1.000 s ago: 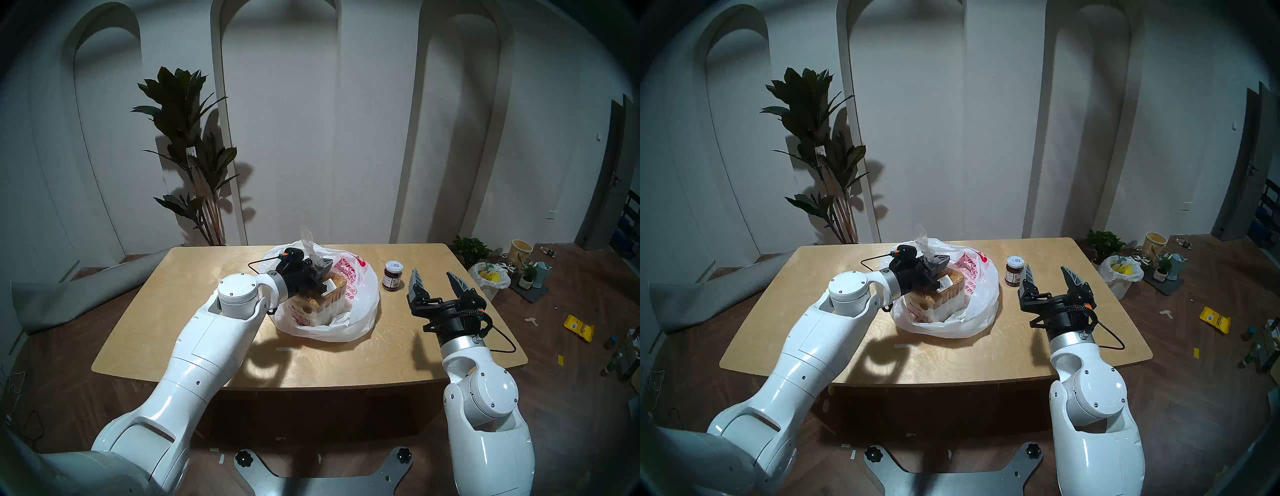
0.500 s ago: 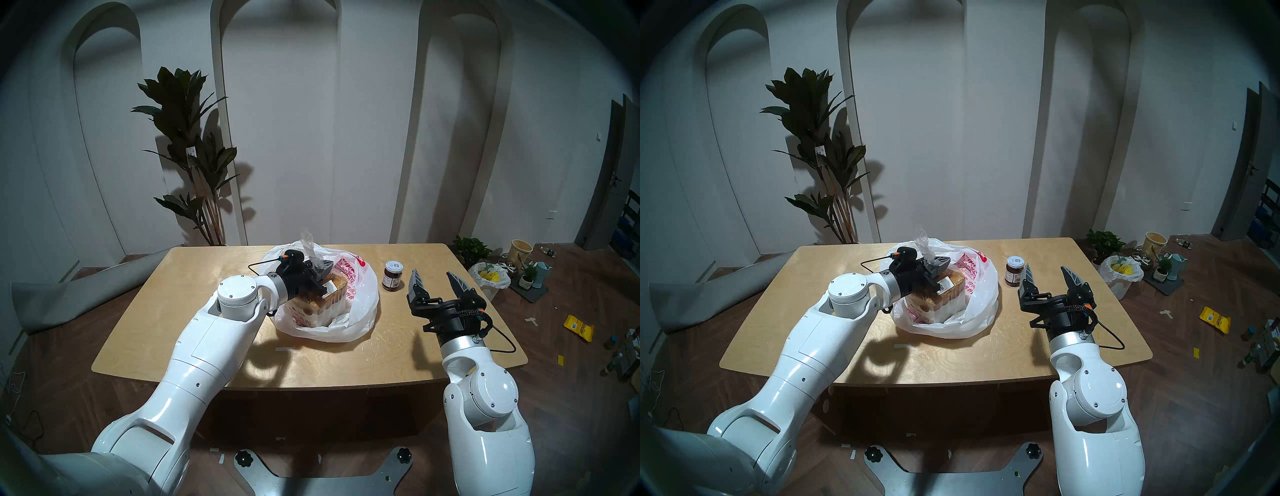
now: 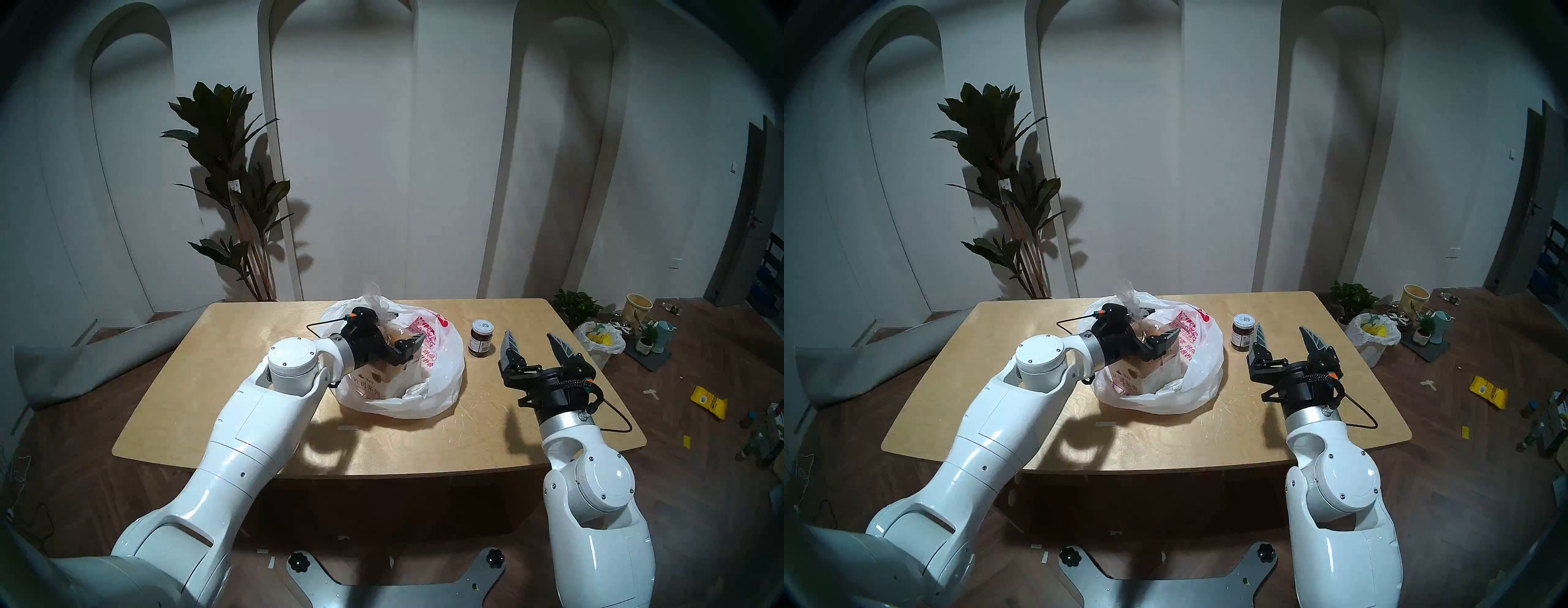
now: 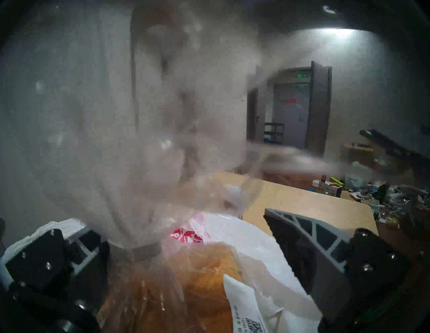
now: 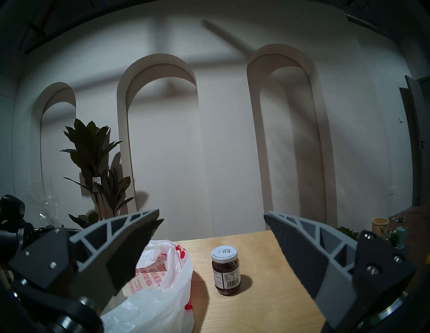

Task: Bag the groceries: heavy items first, fragile items on top

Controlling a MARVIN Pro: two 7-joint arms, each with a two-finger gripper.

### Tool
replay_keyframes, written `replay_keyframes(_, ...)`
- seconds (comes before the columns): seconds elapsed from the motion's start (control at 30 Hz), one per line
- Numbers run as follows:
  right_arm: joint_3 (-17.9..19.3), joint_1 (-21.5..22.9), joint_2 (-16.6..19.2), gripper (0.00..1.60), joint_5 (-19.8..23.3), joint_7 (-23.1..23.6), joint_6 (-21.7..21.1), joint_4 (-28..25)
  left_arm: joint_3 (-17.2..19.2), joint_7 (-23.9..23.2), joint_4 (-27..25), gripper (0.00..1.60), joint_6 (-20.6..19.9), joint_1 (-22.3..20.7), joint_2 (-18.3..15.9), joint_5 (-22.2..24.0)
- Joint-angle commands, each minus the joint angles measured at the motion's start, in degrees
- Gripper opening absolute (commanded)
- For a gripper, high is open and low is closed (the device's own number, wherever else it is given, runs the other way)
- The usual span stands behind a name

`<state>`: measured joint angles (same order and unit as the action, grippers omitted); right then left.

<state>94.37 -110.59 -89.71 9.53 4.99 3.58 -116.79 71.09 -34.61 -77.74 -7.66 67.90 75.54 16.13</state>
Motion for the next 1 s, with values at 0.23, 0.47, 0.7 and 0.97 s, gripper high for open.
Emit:
replay_keyframes(0.23,0.1,0.3,0.0,1.6,0.0,0.0,0.3,-1.1,11.9,4.0,-10.8,1.6,1.1,0.8,-6.2,3.1)
replay_keyframes(0.47,0.1,0.4,0.0,1.6,0.0,0.1,0.3,-0.8,20.0,10.8,-12.8,1.6,1.7,4.3,-12.1,5.4)
replay_keyframes(0.7,0.1,0.5,0.0,1.6,0.0,0.1,0.3,-0.8,26.3,17.0,-14.4,1.6,2.0,11.1,-14.1,9.0)
replay_keyframes(0.97,-0.2,1.1,0.0,1.6,-0.1,0.1,0.2,-0.6,32.1,19.8,-18.8,1.6,0.6,17.8,-7.3,12.9)
